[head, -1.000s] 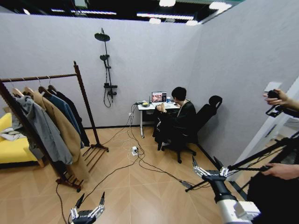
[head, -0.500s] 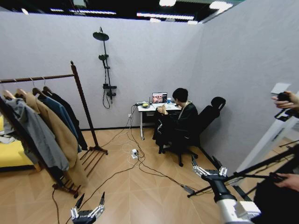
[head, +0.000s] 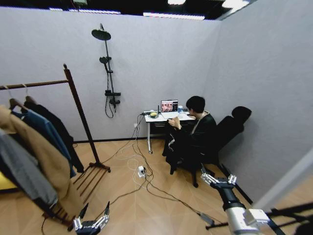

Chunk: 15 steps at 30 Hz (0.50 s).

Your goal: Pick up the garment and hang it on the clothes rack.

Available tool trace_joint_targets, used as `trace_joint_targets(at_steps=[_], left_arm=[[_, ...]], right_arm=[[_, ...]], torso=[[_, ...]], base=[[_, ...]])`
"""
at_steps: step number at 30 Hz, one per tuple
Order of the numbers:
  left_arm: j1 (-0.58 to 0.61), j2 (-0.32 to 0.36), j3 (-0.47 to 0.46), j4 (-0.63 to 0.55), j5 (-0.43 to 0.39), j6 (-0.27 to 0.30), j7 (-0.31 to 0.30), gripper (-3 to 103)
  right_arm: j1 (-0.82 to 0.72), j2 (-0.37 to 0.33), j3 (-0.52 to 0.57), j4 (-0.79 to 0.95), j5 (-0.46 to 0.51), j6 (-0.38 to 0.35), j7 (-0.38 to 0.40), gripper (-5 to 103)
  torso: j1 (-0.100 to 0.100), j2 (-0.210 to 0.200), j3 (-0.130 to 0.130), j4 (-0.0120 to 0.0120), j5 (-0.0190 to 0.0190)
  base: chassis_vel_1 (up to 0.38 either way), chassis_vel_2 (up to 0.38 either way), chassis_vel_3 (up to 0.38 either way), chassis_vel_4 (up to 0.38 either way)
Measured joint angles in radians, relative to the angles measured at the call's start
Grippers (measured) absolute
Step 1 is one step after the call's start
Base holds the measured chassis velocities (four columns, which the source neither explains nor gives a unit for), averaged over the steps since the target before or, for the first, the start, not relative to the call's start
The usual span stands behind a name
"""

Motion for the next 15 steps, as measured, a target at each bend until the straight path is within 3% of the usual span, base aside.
trace_joint_targets(at_steps=[12, 15], left_arm=[[0.0, 0.0, 0.0, 0.0, 0.0, 0.0, 0.0, 100], [0.0, 0.0, 0.0, 0.0, 0.0, 0.0, 0.0, 100]], right_arm=[[0.012, -0.002, -0.001, -0.016, 0.0, -0.003, -0.001, 100], [0.016, -0.003, -0.001, -0.019, 0.0, -0.006, -0.001, 100]], torso=[[-0.001, 0.0, 0.0, 0.0002, 0.001], [0.0, 0.0, 0.0, 0.0002, -0.0003]], base=[[-0.348, 0.357, 0.362, -0.359], [-0.34, 0.326, 0.37, -0.363]])
